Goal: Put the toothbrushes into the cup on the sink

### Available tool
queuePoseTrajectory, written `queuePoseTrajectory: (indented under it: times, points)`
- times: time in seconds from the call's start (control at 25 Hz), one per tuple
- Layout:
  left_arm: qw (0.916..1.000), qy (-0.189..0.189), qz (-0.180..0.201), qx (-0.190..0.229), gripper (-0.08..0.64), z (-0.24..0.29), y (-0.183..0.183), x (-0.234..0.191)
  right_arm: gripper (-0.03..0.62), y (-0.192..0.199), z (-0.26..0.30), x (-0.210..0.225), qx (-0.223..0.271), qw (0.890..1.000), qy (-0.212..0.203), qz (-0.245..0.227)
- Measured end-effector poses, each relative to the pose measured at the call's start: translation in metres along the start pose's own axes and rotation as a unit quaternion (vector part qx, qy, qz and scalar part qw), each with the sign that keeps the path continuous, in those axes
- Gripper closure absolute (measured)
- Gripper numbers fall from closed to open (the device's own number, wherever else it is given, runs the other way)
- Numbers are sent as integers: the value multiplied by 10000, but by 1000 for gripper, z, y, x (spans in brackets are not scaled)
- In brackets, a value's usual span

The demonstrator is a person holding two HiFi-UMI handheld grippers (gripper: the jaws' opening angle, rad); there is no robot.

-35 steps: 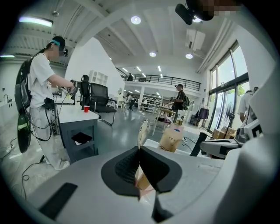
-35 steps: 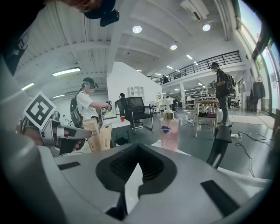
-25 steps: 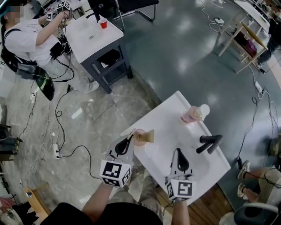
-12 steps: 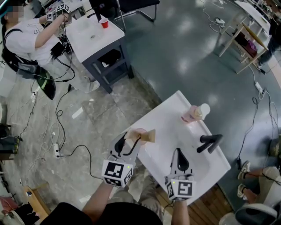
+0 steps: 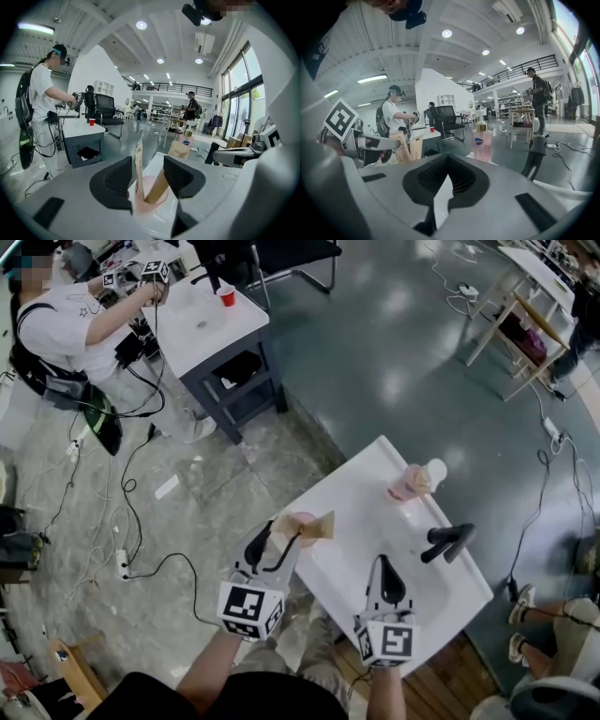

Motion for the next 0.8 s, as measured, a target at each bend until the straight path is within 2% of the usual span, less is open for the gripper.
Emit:
queuePoseTrajectory:
  times: [0.8]
  points:
    - [9954, 183, 548, 771, 394, -91, -53, 9, 594, -43, -70, -46, 728, 9966, 343, -167]
Point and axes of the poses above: the fingertips, and each gripper's own axes: z forward along the fingers, x to its right, y out of its underside, the point moved 6 cm from there along -z, backward along the fingers, and after that the axes turned 4 degrees about z, right-handed, at the moved point
